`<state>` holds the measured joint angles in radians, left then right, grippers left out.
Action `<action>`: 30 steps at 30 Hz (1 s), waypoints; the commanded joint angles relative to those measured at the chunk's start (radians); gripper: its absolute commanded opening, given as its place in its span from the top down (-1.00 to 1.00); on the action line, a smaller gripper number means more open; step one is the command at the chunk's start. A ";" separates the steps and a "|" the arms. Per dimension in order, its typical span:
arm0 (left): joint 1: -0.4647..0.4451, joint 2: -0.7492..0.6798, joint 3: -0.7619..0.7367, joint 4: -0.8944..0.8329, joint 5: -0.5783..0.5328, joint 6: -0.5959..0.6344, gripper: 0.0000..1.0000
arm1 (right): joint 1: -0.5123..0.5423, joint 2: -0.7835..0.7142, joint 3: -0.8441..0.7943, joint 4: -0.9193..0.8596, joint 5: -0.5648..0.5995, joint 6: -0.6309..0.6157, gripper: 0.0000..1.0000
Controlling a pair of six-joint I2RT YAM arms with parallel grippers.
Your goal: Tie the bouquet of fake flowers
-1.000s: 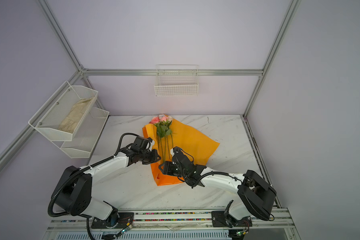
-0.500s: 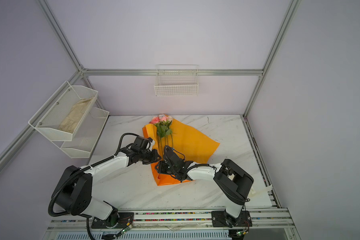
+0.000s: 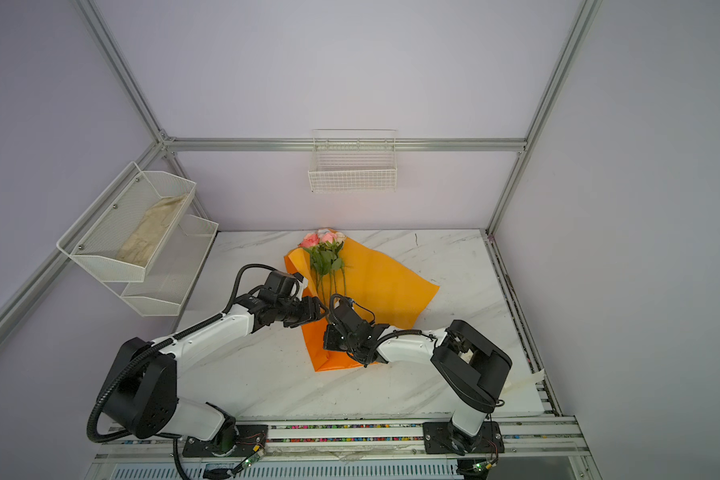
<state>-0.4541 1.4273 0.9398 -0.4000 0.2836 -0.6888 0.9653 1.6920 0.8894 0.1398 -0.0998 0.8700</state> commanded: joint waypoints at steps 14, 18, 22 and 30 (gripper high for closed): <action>0.173 -0.226 -0.099 0.117 0.030 -0.034 -0.52 | -0.053 0.004 -0.092 0.079 -0.056 0.030 0.84; 0.226 -0.148 -0.105 0.196 0.190 -0.061 -0.38 | -0.054 0.018 -0.090 0.078 -0.065 0.023 0.84; 0.244 -0.045 -0.101 0.299 0.311 -0.077 -0.24 | -0.054 0.020 -0.098 0.066 -0.045 0.038 0.84; 0.244 0.151 -0.066 0.424 0.364 -0.114 -0.02 | -0.063 0.023 -0.107 0.050 -0.033 0.031 0.84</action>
<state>-0.2161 1.5520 0.8688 -0.0639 0.5911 -0.7879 0.9085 1.7058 0.7979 0.1982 -0.1513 0.8883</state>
